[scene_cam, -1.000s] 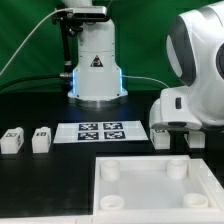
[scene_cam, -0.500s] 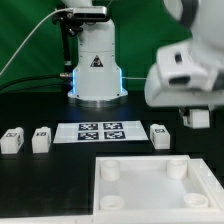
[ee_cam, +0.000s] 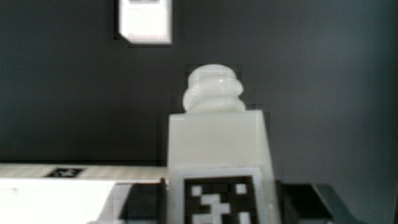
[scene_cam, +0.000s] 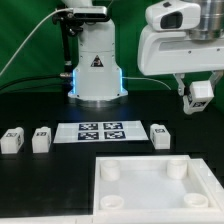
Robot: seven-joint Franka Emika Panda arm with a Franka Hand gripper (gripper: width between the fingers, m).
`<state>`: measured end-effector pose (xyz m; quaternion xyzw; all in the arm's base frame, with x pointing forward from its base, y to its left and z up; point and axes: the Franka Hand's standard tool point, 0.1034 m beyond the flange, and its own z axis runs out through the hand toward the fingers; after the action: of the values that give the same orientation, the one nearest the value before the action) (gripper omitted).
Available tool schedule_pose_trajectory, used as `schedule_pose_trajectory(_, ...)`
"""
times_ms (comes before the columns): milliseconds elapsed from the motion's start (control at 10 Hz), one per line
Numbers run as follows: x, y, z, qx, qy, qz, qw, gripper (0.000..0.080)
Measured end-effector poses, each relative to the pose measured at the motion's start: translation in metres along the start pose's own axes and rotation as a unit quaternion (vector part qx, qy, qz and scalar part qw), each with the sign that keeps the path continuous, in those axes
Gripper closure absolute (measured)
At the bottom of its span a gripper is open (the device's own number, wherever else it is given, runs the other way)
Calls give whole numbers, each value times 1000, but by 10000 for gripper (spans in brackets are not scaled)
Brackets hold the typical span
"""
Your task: Assemble one leg
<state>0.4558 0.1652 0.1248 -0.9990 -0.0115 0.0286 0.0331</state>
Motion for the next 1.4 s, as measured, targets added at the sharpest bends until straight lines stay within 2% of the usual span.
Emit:
schedule_pose_trajectory(100,3,0,2,10,54,-6,998,511)
schedule_pose_trajectory(200,12,8,9,14,90,-21,996,511)
schedule_pose_trajectory(300,31,14,0,16,125,-27,992,511)
schedule_pose_trajectory(400,51,24,-21,16,168,-39,985,510)
schedule_pose_trajectory(500,64,30,-34,24,232,-36,972,509)
schedule_pose_trajectory(700,71,30,-50,37,307,-29,950,509)
schedule_pose_trajectory(900,70,32,-43,35,310,-28,950,509)
schedule_pose_trajectory(1200,71,36,-43,30,310,-33,950,509)
schedule_pose_trajectory(1300,82,43,-46,19,309,-49,949,509)
schedule_pose_trajectory(1400,99,50,-55,12,305,-58,951,509)
